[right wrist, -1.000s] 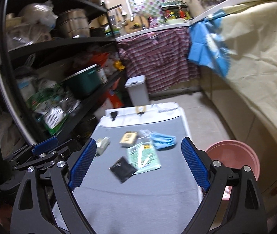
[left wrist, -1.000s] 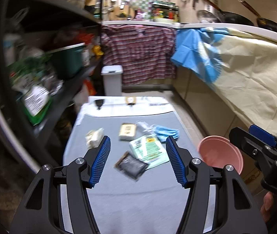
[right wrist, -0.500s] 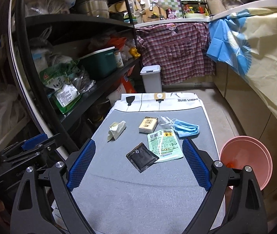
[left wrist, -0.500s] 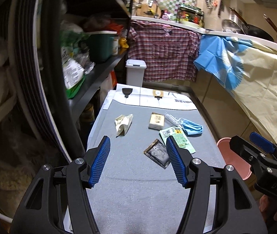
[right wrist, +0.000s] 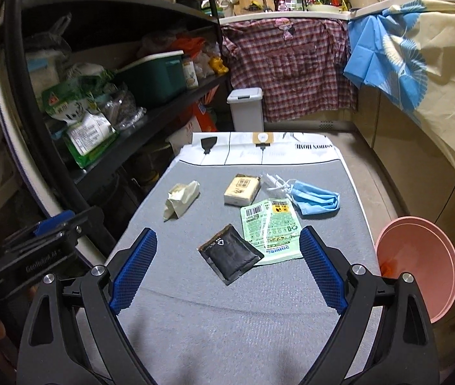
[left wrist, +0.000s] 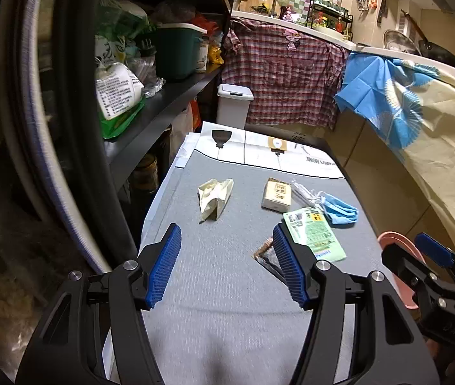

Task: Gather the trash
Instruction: 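Move both open tools back over the table toward the mask and glove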

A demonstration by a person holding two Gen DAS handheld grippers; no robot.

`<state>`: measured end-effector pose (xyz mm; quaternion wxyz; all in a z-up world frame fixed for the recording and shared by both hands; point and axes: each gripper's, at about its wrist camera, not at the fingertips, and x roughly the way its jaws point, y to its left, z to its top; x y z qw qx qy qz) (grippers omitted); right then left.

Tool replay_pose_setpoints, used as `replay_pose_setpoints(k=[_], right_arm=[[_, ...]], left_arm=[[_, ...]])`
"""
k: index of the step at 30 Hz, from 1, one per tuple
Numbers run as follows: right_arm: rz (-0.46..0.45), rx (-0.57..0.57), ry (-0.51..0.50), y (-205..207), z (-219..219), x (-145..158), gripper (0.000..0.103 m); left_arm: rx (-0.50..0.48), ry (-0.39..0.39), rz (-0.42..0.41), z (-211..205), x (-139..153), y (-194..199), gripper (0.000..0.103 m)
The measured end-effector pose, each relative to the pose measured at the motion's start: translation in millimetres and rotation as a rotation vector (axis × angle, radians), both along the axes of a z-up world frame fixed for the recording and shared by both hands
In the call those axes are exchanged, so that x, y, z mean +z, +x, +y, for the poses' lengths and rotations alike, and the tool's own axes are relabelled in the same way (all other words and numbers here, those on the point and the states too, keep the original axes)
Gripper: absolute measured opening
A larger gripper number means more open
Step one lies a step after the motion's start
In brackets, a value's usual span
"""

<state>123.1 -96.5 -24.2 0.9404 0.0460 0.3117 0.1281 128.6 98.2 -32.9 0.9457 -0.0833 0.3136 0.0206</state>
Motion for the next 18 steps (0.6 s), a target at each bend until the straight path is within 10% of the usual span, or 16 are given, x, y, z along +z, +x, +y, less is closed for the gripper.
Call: replay_pose_setpoints(k=[18], right_arm=[[0.112, -0.179, -0.032, 120, -58, -76, 0.089]], left_arm=[[-0.011, 0.067, 0.076, -6, -68, 127, 0.059]])
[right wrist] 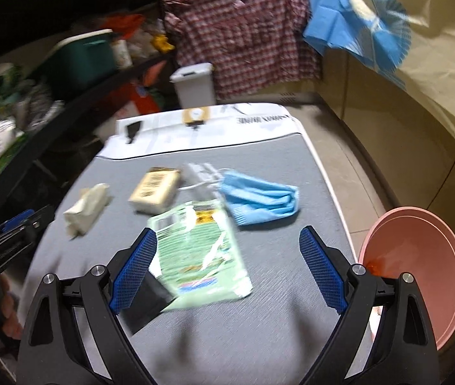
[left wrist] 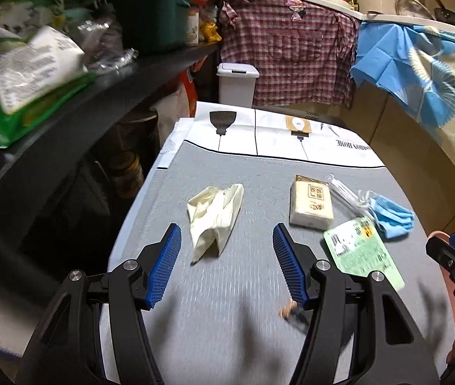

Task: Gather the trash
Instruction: 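Move both open tools back over the table toward the mask and glove, then grasp the blue face mask with the right tool while the left tool grasps the cream glove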

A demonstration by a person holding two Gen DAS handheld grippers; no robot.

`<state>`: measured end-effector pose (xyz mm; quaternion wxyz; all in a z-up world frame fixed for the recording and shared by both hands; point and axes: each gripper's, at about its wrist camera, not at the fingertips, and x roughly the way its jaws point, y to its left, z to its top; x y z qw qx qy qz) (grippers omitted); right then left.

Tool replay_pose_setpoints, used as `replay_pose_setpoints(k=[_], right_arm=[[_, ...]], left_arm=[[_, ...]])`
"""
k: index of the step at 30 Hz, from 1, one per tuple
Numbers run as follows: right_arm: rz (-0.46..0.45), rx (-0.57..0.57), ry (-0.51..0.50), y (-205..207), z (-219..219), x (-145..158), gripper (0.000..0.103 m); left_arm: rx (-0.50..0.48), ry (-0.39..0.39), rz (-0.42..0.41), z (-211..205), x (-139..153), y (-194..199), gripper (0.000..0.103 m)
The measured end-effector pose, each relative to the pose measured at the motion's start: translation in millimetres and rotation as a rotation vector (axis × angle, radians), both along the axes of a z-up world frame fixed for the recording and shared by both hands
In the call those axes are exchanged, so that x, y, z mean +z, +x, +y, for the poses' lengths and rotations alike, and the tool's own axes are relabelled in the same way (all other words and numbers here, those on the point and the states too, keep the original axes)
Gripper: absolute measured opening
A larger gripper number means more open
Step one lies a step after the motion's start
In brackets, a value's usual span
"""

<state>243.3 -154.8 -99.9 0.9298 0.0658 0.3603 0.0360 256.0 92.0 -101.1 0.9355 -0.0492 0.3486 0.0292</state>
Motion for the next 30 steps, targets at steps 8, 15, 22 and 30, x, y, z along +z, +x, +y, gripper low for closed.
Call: replay_pose_setpoints(k=[8, 15, 22, 30], right_arm=[[0.023, -0.008, -0.056, 42, -12, -17, 0.089], [0.033, -0.037, -0.055, 65, -21, -24, 0.089], [0.04, -0.038, -0.045, 78, -20, -28, 0.089], [0.057, -0.046, -0.037, 91, -27, -37, 0.089]], left_arm=[[0.02, -0.008, 0.035, 2, -20, 36, 0.059], [0.055, -0.027, 0.042, 12, -25, 51, 0.059], [0.041, -0.035, 0.067, 14, -32, 62, 0.059], [0.018, -0.022, 0.074, 7, -39, 74, 0.059]])
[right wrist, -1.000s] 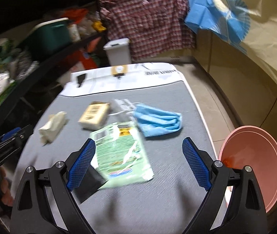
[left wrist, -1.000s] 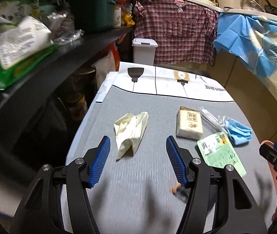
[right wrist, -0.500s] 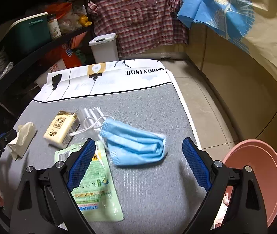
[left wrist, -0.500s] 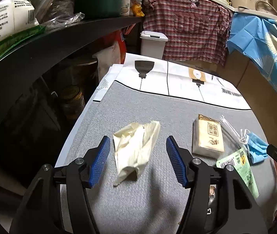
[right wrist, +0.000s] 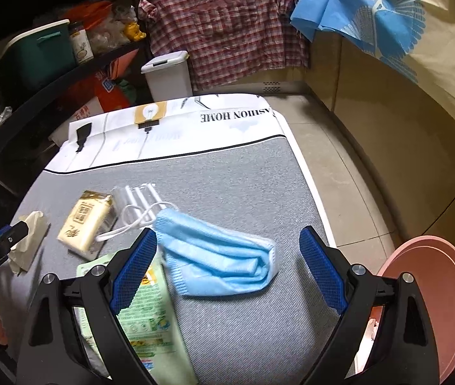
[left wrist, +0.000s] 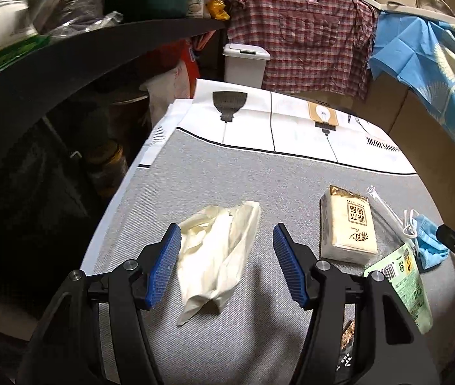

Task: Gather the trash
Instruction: 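Grasp the blue face mask with the right tool while the left tool grasps the cream glove, then lift the mask and glove with both tools toward the pink bucket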

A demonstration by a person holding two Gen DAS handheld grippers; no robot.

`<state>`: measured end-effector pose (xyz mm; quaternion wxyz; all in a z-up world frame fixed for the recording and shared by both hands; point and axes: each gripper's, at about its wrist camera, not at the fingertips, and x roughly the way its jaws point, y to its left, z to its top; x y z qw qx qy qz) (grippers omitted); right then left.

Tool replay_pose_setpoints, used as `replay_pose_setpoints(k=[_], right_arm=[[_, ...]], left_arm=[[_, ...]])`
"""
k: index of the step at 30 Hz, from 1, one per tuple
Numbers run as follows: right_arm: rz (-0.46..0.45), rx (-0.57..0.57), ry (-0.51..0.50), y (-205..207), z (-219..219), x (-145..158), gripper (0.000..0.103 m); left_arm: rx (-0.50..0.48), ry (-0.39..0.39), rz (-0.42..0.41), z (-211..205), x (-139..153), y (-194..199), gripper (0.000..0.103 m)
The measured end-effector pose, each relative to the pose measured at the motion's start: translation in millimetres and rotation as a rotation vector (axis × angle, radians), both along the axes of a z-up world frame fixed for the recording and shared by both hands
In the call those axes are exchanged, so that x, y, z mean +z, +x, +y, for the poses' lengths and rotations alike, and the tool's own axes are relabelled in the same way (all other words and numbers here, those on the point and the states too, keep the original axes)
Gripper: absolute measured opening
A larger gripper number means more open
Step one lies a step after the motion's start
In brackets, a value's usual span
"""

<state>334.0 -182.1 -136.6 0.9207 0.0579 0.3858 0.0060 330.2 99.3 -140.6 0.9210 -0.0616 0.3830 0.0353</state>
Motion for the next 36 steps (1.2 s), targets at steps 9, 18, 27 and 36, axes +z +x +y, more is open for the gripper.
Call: replay_pose_setpoints(k=[9, 18, 27, 36], right_arm=[[0.047, -0.012, 0.033, 13, -9, -19, 0.089], [0.045, 0.071, 0.024, 12, 2, -24, 0.039], [0.001, 0.07, -0.025, 1, 6, -14, 0.024], [-0.07, 0.06, -0.008, -20, 3, 26, 0.021]], left_arm=[[-0.016, -0.019, 0.032, -5, -14, 11, 0.059], [-0.008, -0.072, 0.042, 3, -21, 11, 0.019], [-0.005, -0.028, -0.017, 7, -3, -2, 0.012], [0.0, -0.033, -0.043, 13, 21, -24, 0.012]])
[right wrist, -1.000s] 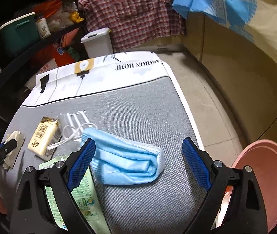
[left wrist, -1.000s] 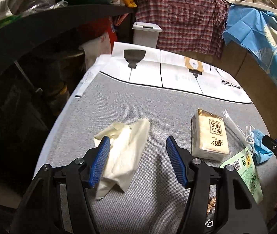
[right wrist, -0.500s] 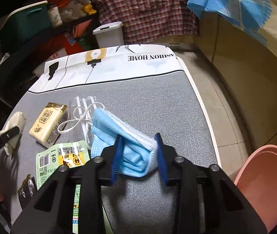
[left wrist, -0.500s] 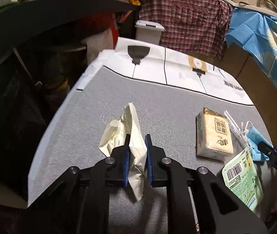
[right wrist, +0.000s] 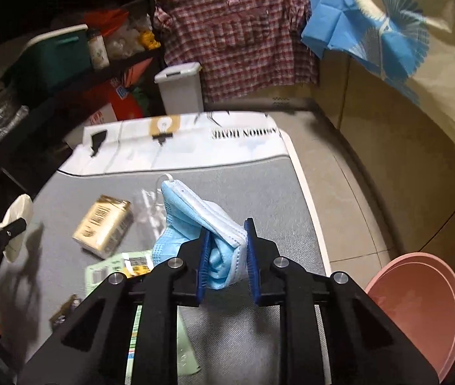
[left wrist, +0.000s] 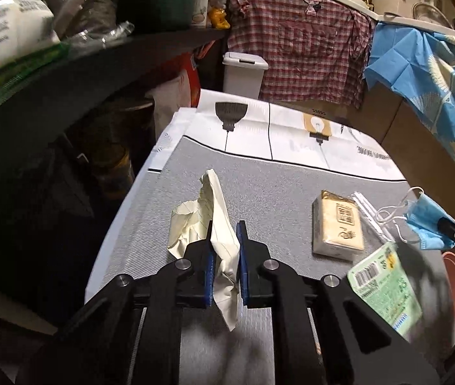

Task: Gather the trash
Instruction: 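Lift the mask and glove with both tools toward the pink bucket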

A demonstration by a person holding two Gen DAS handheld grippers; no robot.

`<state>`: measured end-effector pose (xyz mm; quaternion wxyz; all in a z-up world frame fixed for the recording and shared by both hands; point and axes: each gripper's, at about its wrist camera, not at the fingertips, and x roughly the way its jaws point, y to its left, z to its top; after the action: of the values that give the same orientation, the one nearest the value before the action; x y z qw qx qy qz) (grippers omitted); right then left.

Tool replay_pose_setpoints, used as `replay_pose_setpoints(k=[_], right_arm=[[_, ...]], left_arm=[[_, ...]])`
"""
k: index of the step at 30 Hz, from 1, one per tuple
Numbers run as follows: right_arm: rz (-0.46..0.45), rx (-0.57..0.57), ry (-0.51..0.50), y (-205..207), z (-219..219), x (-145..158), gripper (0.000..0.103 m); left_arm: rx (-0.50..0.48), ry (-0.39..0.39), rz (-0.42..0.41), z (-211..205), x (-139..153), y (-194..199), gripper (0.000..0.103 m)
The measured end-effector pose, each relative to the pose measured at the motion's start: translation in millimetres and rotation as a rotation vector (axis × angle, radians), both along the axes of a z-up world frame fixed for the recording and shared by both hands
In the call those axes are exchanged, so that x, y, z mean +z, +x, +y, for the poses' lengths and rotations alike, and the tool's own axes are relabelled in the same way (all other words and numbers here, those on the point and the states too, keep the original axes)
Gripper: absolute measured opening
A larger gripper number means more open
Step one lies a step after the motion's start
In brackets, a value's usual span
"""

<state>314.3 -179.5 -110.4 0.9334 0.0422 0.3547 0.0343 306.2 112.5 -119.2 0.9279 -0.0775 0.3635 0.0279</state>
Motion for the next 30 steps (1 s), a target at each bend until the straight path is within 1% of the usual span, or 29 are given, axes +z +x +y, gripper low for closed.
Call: replay_pose_setpoints(k=[4, 9, 14, 18, 22, 25, 30], right_arm=[[-0.037, 0.023, 0.017, -19, 4, 27, 0.021], [-0.075, 0.062, 0.032, -50, 9, 58, 0.021], [-0.109, 0.087, 0.053, -92, 8, 88, 0.021], [-0.13, 0.093, 0.054, -124, -4, 108, 0.021], [-0.152, 0.076, 0.043, -153, -26, 123, 0.021], [-0.164, 0.058, 0.032, -173, -47, 132, 0.021], [-0.178, 0.008, 0.013, -199, -86, 140, 0.021]], left_arm=[[0.01, 0.0, -0.022, 1, 20, -17, 0.012], [0.007, 0.009, -0.048, -4, 49, -49, 0.012], [-0.021, 0.003, -0.069, -23, 76, -82, 0.012], [-0.071, 0.01, -0.096, -50, 94, -105, 0.012], [-0.13, 0.004, -0.113, -85, 107, -121, 0.012], [-0.168, -0.001, -0.122, -110, 113, -128, 0.012], [-0.254, -0.016, -0.128, -165, 120, -134, 0.012]])
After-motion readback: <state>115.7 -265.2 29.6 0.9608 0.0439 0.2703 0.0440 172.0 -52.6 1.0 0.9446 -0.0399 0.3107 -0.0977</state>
